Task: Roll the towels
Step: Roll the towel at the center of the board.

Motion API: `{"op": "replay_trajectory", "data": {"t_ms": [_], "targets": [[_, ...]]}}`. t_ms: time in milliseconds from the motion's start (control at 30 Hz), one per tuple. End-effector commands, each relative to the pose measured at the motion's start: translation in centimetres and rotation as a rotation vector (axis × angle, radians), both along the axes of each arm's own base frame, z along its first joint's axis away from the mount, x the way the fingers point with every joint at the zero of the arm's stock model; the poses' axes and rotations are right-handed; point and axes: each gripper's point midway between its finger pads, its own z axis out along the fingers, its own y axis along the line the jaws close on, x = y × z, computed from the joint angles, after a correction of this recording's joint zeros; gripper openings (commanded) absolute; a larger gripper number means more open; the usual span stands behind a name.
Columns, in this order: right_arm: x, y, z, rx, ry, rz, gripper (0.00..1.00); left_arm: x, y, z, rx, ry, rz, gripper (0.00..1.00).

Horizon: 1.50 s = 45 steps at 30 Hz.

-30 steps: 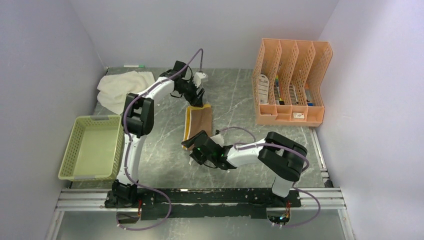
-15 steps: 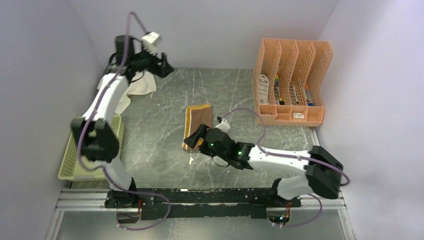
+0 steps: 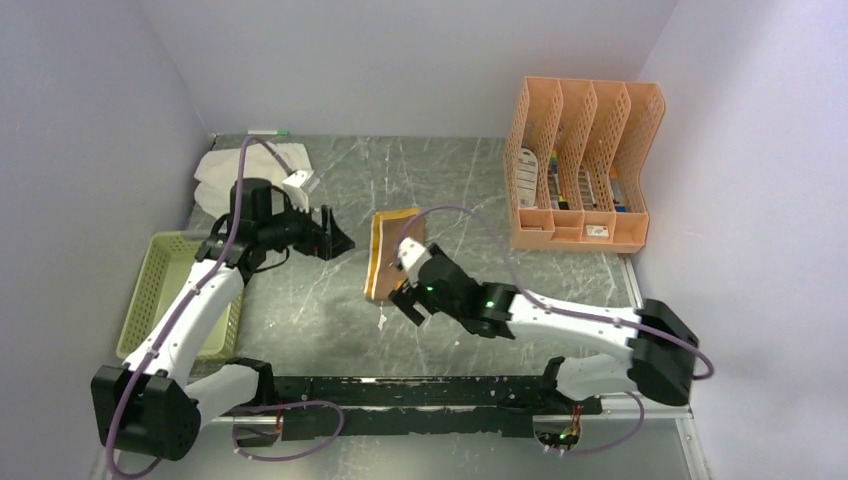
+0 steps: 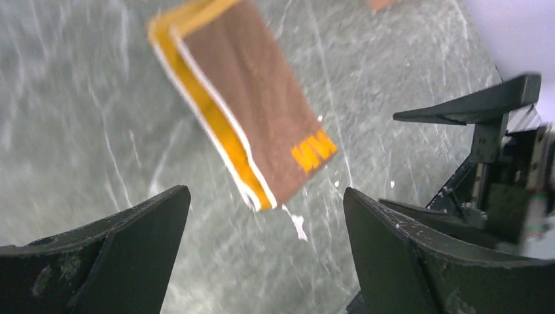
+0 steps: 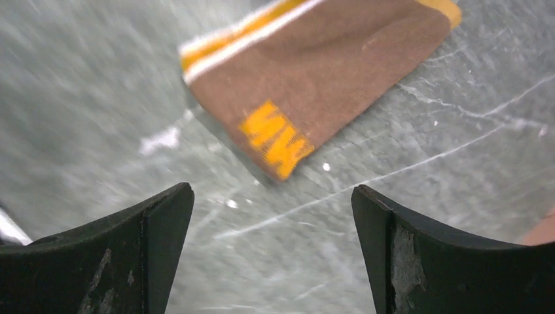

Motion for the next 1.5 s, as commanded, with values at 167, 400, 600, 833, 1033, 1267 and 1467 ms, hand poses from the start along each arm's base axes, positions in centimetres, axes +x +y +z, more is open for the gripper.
{"op": "replay_trajectory", "data": {"t_ms": [167,400,600,833,1033,1267,1467], "targets": [[0.8,3.8,-6.3,-0.440,-0.165,0.566,0.93,-1.2,2.2,-3.2,-0.241,0.316,0.196,0.99],[2.7,6.5,-6.9,-0.463,-0.206,0.622,0.81,-2.2,2.4,-3.6,-0.243,0.338,0.183,0.99],[2.9,6.9,-8.6,-0.514,-0.193,0.696,0.71,-2.7,2.7,-3.3,-0.261,0.327,0.182,0.99],[4.3,7.2,-9.1,-0.525,-0.195,0.668,0.57,-2.8,3.2,-3.5,-0.288,0.351,0.165,0.99],[4.5,7.1,-9.8,-0.530,-0.200,0.657,0.50,-1.7,4.0,-3.7,-0.317,0.368,0.199,0.99],[3.8,6.1,-10.6,-0.526,-0.195,0.665,0.47,0.1,4.8,-3.7,-0.346,0.390,0.242,0.99],[3.3,5.9,-10.5,-0.507,-0.169,0.657,0.54,0.8,5.0,-4.1,-0.379,0.412,0.249,0.99]]}}
